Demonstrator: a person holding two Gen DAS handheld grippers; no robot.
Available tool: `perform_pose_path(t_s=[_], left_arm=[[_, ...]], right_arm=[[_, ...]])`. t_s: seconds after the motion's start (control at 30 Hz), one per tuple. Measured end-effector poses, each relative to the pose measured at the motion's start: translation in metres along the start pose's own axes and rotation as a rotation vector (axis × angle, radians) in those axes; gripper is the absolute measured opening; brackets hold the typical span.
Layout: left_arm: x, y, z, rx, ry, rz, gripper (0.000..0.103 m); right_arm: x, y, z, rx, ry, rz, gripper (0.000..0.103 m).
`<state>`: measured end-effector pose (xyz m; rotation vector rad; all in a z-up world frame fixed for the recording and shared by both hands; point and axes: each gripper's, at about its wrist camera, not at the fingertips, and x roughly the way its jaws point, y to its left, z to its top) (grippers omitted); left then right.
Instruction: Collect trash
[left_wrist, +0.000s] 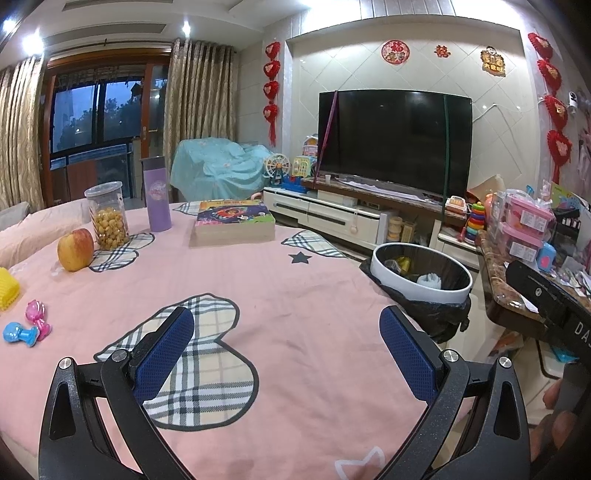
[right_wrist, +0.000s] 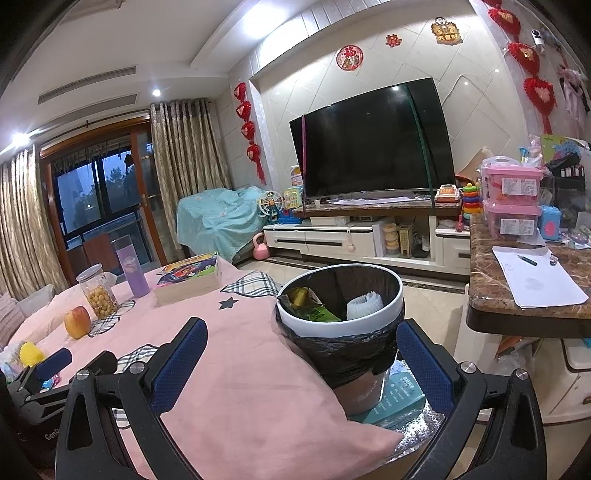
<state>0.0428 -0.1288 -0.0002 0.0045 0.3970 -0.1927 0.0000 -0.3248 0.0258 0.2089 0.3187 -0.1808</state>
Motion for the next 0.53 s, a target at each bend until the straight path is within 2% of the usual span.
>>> perform_pose_path(t_s=[0.53], left_arm=[[0.009, 0.007, 0.0, -0.001, 0.018, -0.007, 0.103]], right_arm=[[0.014, -0.006, 0.0, 0.02, 0.034, 0.016, 0.103]])
